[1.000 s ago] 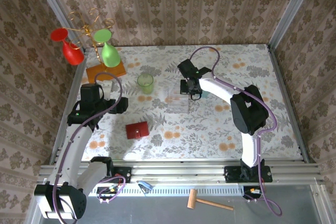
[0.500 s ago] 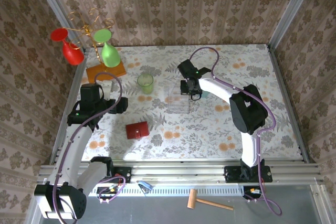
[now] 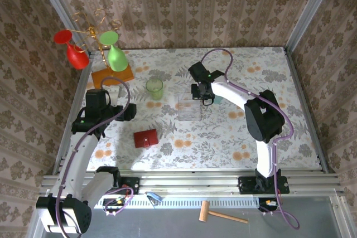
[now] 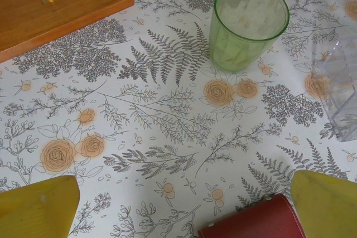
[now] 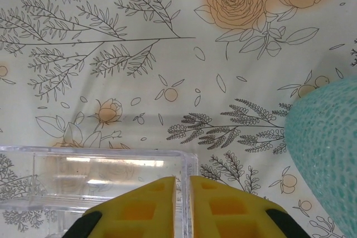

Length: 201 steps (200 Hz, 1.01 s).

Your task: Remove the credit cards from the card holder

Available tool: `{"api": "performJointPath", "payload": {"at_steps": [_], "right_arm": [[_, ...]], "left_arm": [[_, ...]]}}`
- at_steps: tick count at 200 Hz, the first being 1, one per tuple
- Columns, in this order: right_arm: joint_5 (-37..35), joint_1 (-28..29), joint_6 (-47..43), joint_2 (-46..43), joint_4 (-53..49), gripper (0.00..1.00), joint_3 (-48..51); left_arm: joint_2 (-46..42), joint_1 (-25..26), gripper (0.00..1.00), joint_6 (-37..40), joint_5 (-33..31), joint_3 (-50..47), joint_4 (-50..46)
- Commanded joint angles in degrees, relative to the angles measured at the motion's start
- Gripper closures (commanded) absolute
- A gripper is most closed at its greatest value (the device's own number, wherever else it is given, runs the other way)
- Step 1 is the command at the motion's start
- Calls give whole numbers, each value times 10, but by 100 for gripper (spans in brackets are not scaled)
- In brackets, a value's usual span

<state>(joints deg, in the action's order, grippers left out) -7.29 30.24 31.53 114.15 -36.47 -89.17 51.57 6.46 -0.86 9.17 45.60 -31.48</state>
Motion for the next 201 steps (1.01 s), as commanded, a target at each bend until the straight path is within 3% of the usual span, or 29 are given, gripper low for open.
{"api": "performJointPath", "payload": {"at_steps": [1, 54, 115, 201], "right_arm": [[-2, -3, -6, -34, -21, 84, -15], [16, -2, -8, -69, -28, 82, 0], [31, -3, -4, -127, -17, 80, 51], [39, -3, -2, -160, -1, 79, 97]], "left_arm": [[-2, 4, 2, -20, 11, -4, -10], [26, 26, 2, -101, 16, -4, -19], [99, 83, 5, -220, 46, -88, 70], [183, 141, 5, -219, 65, -121, 124]]}}
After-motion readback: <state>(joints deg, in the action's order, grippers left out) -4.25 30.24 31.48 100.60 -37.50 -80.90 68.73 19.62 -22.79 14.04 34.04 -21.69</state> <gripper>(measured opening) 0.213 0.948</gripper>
